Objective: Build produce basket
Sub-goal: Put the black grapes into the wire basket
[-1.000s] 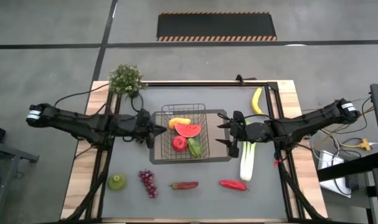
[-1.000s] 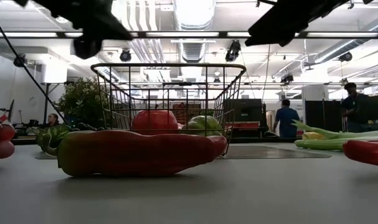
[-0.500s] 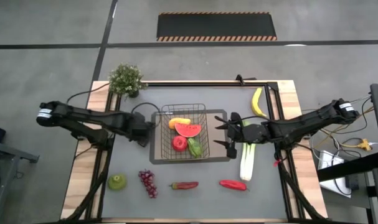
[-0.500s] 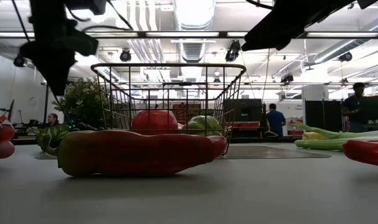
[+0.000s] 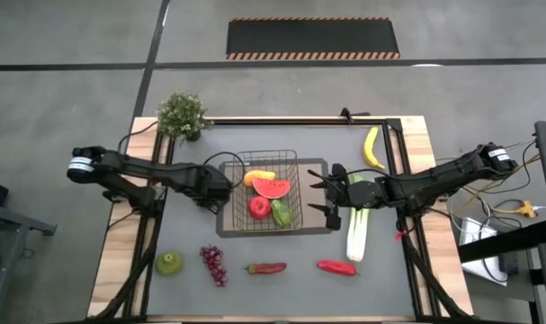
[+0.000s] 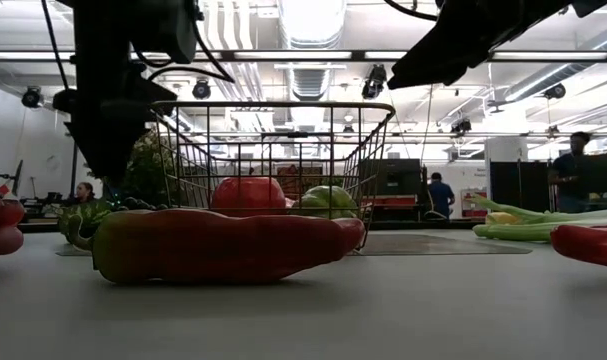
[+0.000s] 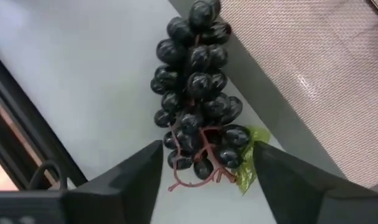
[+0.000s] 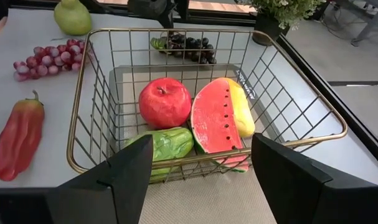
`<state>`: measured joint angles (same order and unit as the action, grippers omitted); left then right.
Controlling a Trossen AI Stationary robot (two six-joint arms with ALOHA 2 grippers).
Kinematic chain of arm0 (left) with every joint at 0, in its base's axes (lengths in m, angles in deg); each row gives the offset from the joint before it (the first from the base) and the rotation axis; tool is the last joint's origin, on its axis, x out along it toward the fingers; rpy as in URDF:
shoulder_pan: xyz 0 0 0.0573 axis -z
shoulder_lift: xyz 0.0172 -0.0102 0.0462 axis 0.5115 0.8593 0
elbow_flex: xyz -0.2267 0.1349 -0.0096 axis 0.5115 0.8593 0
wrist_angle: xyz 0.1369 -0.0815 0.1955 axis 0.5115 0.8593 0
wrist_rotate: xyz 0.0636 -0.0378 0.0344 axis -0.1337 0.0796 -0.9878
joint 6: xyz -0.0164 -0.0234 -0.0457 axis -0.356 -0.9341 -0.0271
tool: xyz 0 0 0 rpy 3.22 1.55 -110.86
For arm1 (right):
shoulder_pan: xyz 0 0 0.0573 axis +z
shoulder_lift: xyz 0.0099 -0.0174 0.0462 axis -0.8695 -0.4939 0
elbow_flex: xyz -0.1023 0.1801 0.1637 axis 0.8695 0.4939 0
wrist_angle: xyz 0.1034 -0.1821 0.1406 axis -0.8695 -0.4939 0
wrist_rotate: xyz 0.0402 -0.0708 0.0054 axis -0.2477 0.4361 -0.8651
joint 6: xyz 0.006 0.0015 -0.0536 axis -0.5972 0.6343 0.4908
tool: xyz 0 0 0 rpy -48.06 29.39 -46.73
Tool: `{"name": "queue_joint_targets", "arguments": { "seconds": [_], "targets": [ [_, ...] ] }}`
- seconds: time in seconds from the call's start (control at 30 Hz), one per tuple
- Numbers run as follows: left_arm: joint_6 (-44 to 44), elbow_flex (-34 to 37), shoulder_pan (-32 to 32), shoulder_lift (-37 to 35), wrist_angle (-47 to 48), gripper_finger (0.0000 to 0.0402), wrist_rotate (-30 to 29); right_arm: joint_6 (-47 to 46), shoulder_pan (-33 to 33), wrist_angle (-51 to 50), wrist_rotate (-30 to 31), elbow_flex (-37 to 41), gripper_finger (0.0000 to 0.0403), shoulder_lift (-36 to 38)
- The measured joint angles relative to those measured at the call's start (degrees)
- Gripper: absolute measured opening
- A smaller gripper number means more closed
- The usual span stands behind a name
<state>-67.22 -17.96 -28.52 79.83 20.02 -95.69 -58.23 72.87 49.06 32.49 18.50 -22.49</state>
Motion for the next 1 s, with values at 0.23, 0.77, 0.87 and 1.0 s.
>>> {"name": "queue_joint_targets", "arguments": {
  "seconds": [0.23, 0.77, 0.87, 1.0],
  "targets": [
    [0.4, 0.9, -0.4, 1.3, -1.6, 0.0265, -0.7, 0.0, 0.0, -0.2, 0.0, 0.0, 0.0261, 0.0],
    [0.1, 9.3, -0.4, 1.8, -15.0, 0.0265, -0.9, 0.4, 0.0, -0.2, 0.0, 0.0, 0.0252, 0.0],
    [-0.3, 10.3, -0.4, 1.8, -16.5, 0.0261, -1.0, 0.4, 0.0, -0.1, 0.0, 0.0, 0.0255, 0.0],
    [-2.5, 11.8, -0.4, 1.8, -17.6, 0.0241, -1.1, 0.4, 0.0, 0.1, 0.0, 0.0, 0.0255, 0.0]
  ]
}}
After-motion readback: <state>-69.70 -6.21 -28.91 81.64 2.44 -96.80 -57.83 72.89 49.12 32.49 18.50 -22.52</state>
